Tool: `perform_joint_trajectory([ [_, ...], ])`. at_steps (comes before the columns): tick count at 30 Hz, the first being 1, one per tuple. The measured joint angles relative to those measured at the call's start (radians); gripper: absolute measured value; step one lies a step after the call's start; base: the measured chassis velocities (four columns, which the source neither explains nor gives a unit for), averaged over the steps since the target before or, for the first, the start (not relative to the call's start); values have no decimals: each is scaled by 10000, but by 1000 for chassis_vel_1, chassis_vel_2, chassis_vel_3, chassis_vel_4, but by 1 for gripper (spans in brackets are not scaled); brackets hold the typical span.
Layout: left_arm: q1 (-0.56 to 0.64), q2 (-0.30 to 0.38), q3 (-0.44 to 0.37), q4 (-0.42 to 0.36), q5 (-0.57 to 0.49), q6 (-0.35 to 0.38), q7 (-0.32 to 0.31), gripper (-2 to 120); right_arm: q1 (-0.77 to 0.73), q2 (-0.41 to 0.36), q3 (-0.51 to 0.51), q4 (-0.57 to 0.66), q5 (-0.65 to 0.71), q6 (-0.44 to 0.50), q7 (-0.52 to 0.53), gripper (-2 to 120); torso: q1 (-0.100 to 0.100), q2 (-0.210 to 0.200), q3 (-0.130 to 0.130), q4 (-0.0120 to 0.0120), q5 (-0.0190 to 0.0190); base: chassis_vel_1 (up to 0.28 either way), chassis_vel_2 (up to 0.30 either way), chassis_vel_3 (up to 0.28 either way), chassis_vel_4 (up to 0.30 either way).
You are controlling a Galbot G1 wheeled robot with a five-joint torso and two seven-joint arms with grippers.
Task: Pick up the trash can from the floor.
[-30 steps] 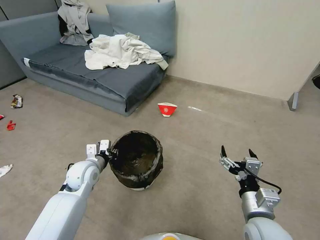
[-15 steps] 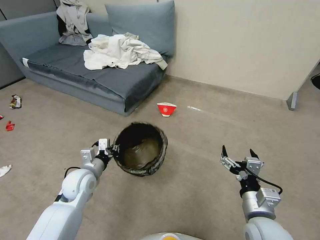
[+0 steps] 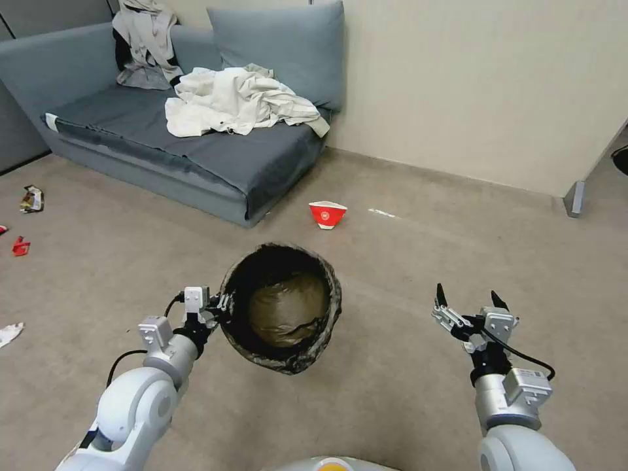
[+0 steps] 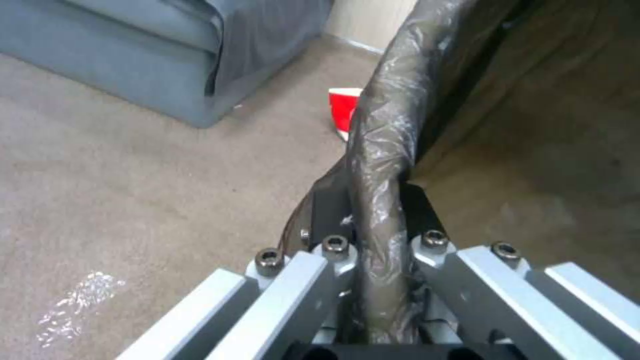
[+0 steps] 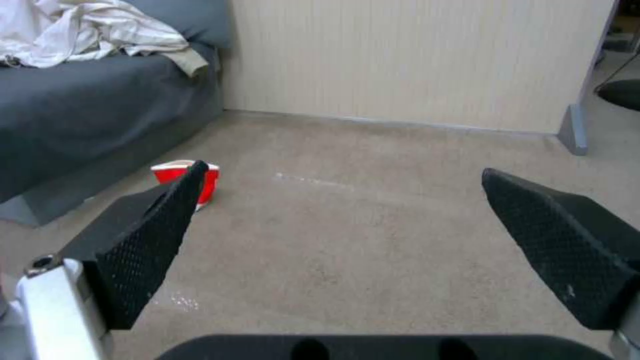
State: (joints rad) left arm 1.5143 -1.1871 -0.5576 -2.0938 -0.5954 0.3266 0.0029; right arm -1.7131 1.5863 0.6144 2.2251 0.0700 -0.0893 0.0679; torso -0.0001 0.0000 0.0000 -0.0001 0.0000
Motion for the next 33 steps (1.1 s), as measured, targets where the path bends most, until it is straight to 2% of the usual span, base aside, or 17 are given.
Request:
perform_joint_trajectory([
  [16, 582, -236, -145, -970, 216, 44, -251, 1, -40, 25, 42, 132, 18, 52, -6, 100, 0, 0, 0, 1, 0, 0, 0, 0, 0],
  [33, 659, -312, -161, -1053, 485, 47, -261, 1, -18, 6, 36, 119, 35, 66, -12, 100, 1, 0, 0, 1, -1, 0, 0, 0, 0],
])
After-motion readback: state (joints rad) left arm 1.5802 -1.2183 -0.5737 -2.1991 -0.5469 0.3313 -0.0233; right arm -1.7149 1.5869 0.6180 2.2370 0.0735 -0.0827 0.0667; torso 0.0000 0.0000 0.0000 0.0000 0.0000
